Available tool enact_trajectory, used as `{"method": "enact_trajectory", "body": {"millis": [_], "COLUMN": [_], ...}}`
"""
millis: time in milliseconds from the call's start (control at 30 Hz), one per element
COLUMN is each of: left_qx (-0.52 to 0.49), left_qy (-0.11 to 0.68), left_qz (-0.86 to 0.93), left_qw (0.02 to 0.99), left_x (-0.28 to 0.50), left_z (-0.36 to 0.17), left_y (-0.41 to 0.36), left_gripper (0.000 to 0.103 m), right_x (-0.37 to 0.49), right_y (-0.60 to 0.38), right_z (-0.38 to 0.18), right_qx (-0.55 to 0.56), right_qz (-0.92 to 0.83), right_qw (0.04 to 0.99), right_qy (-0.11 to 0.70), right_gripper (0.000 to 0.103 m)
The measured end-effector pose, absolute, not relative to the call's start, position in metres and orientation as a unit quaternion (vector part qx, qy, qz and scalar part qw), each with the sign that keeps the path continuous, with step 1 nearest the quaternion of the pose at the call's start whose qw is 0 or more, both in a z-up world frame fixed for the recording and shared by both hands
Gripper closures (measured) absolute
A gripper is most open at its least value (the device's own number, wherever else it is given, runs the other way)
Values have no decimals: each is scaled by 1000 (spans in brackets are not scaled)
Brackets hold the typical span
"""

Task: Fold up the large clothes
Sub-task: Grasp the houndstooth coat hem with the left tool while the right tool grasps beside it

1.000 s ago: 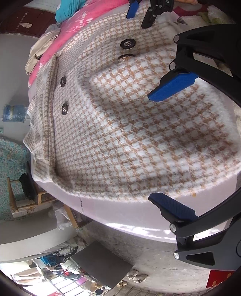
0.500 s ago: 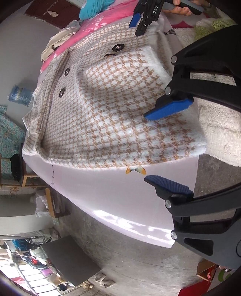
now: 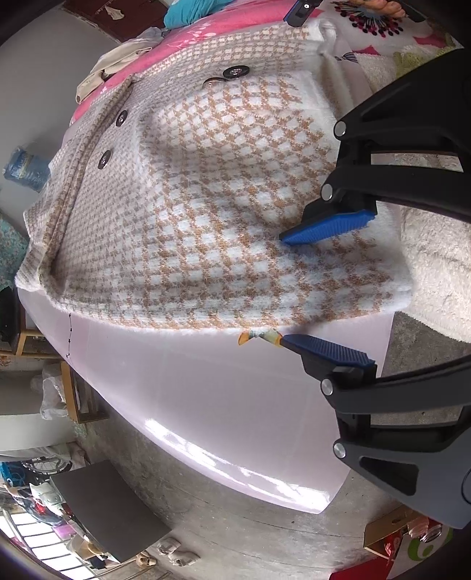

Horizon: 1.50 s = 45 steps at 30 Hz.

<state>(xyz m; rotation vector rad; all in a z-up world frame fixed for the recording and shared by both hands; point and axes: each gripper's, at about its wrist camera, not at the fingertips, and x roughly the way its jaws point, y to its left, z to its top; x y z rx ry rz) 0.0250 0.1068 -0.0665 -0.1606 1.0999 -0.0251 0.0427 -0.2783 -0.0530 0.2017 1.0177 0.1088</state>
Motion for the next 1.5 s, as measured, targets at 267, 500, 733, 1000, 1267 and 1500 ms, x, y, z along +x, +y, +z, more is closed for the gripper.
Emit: {"method": "enact_trajectory", "body": {"millis": [267,500,733,1000,1267,1500], "left_qx": [-62,-55,-50,-46,-42,-42], "left_qy": [523,527,525,525,525,525], "left_qz": [-6,-1,-1,-1,1,0], "left_qw": [850,848,850,850,850,850], "left_x": [26,26,26,25,26,24], "left_z": [-65,-64,-63,-62,-62,-61], "left_y": [103,100,98,98,96,95], "left_gripper": [54,54,54,54,54,54], "right_x": [40,45,56,58,59,61], "right_y": [-284,-295,-298,-299,-301,-302], "right_z": [-68,-72,-76,-79,-80,-83], "right_qx": [152,221,278,288,293,300], "right_qz": [44,61,73,69,68,64], "right_qw": [842,817,796,788,789,798], "right_qy": [516,529,533,539,536,519], "right_gripper": [45,50,50,50,50,50]}}
